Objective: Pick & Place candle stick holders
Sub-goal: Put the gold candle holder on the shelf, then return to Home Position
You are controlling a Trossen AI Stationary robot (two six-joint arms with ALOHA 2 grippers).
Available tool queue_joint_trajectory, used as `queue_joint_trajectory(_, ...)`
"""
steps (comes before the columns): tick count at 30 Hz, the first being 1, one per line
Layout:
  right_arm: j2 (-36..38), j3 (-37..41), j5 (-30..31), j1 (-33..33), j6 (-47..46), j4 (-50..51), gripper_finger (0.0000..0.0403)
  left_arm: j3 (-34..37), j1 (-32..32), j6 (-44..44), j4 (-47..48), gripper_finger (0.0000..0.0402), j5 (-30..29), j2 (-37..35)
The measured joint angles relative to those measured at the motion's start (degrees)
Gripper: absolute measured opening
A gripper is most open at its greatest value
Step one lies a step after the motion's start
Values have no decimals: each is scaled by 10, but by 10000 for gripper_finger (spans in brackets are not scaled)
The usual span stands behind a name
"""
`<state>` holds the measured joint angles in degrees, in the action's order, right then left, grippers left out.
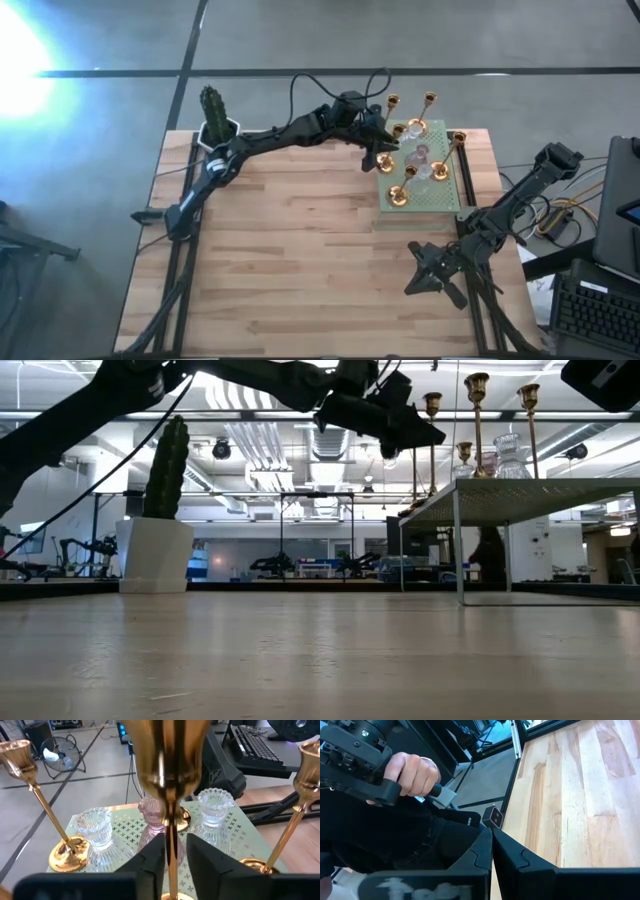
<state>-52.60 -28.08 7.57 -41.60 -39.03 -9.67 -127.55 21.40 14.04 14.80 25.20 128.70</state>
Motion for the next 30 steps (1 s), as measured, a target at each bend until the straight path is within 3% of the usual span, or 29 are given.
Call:
queue_joint_trajectory(10,0,0,0,0,0,0,8,1,0,-13,-14,137,-8,0)
queue_joint_trajectory(19,0,0,0,0,0,0,8,-4,10,-16,57,220,-11,-13)
queue_joint_trajectory(25,0,0,0,0,0,0,8,3,20,-21,138,240,-16,-67)
queue_joint_trajectory(30,0,0,0,0,0,-1,8,44,12,-18,180,239,-63,-142)
